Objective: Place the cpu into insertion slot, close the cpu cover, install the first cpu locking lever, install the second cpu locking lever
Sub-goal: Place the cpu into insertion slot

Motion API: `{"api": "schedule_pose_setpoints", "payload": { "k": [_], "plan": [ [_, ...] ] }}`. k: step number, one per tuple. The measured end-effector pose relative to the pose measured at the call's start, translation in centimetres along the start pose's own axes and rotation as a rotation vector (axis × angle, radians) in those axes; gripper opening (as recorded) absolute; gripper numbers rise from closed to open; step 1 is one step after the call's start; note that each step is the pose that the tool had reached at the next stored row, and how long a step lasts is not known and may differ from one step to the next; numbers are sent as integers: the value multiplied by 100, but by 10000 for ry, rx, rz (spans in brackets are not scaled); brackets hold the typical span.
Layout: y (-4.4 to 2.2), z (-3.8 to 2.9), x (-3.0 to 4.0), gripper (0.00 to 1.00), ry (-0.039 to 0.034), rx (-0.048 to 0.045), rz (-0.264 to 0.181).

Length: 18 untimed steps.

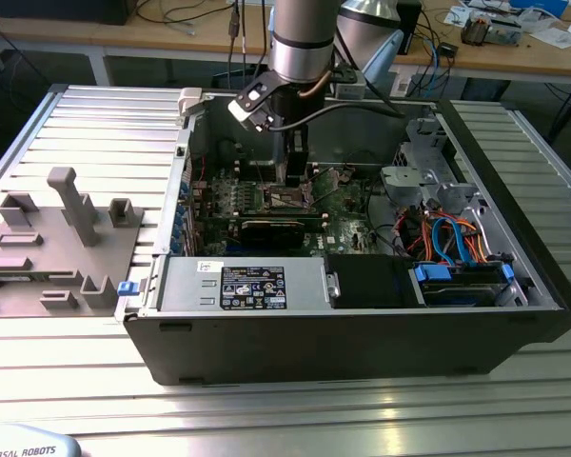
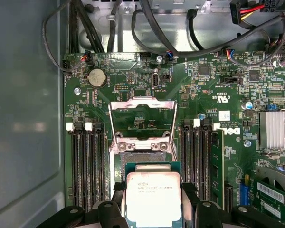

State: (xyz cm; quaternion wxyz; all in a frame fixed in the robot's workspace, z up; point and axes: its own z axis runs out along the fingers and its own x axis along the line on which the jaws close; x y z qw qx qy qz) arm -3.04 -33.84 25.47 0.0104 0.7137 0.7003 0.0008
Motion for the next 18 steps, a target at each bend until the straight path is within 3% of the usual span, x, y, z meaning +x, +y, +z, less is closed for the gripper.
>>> {"api": "schedule_pose_setpoints", "payload": {
  "k": [18],
  "plan": [
    [-1, 47, 1, 55, 0, -1, 0]
  ]
}}
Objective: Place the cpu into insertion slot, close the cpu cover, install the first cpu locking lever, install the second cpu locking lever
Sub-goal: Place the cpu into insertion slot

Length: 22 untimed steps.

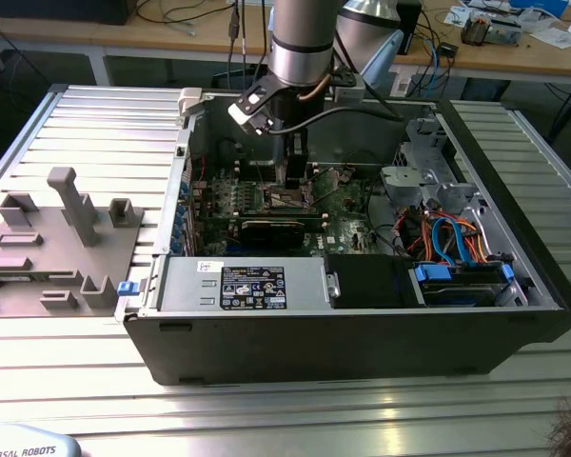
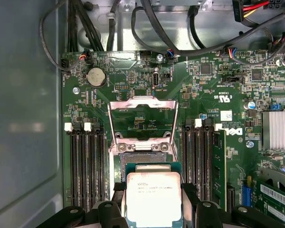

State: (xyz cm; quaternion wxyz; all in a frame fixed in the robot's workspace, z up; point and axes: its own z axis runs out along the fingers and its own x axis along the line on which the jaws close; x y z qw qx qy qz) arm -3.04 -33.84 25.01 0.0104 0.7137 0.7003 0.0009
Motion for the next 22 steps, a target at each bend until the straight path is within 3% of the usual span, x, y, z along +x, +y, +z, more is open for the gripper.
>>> {"api": "schedule_pose_setpoints", "payload": {
  "k": [22],
  "plan": [
    [-1, 57, 1, 55, 0, 1, 0]
  ]
}}
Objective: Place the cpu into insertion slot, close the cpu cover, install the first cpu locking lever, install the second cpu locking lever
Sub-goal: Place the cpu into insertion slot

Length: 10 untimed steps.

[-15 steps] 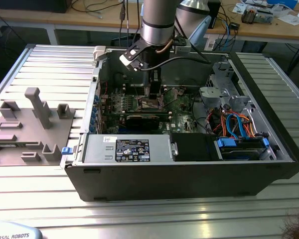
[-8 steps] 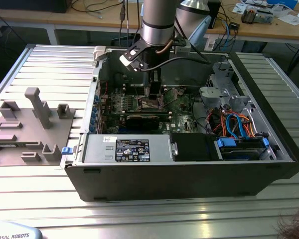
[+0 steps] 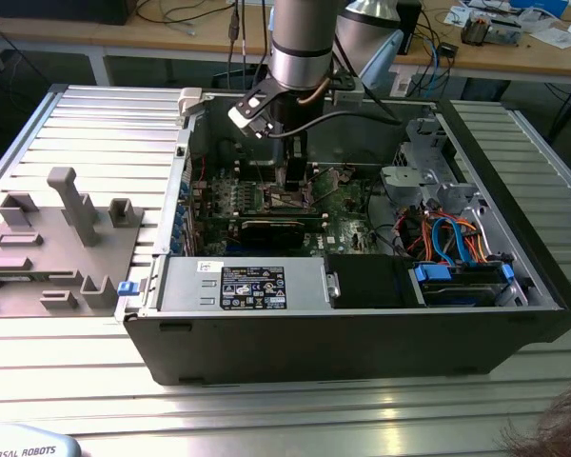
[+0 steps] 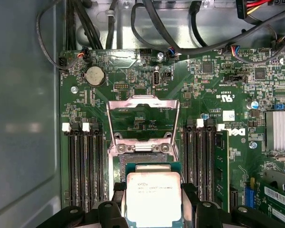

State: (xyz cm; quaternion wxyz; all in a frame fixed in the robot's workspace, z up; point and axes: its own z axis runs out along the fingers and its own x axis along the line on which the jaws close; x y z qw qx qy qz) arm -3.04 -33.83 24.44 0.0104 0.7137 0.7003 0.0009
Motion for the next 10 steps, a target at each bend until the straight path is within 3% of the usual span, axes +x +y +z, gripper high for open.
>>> {"api": "schedule_pose_setpoints", "payload": {
  "k": [10],
  "plan": [
    [-1, 46, 2, 55, 0, 0, 0]
  ]
}}
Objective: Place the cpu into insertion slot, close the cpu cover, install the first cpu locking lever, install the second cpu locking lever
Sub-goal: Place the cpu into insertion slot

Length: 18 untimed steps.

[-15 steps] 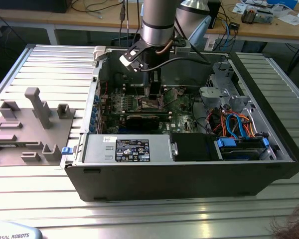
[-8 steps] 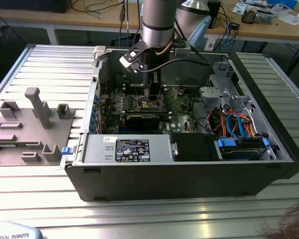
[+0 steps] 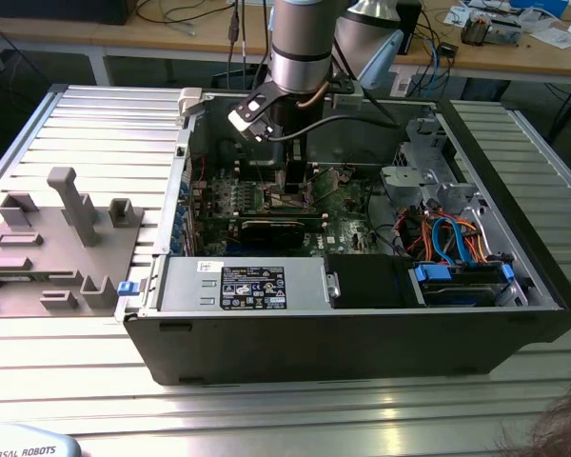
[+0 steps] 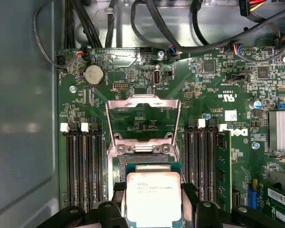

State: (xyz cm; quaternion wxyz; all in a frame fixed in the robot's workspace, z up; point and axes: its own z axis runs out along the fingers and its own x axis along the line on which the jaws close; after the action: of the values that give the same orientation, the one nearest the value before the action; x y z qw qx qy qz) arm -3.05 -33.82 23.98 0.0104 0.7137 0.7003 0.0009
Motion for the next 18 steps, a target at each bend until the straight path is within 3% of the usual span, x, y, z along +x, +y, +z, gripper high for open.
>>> {"api": "schedule_pose_setpoints", "payload": {
  "k": [18],
  "plan": [
    [-1, 32, 25, 55, 0, 0, 0]
  ]
}}
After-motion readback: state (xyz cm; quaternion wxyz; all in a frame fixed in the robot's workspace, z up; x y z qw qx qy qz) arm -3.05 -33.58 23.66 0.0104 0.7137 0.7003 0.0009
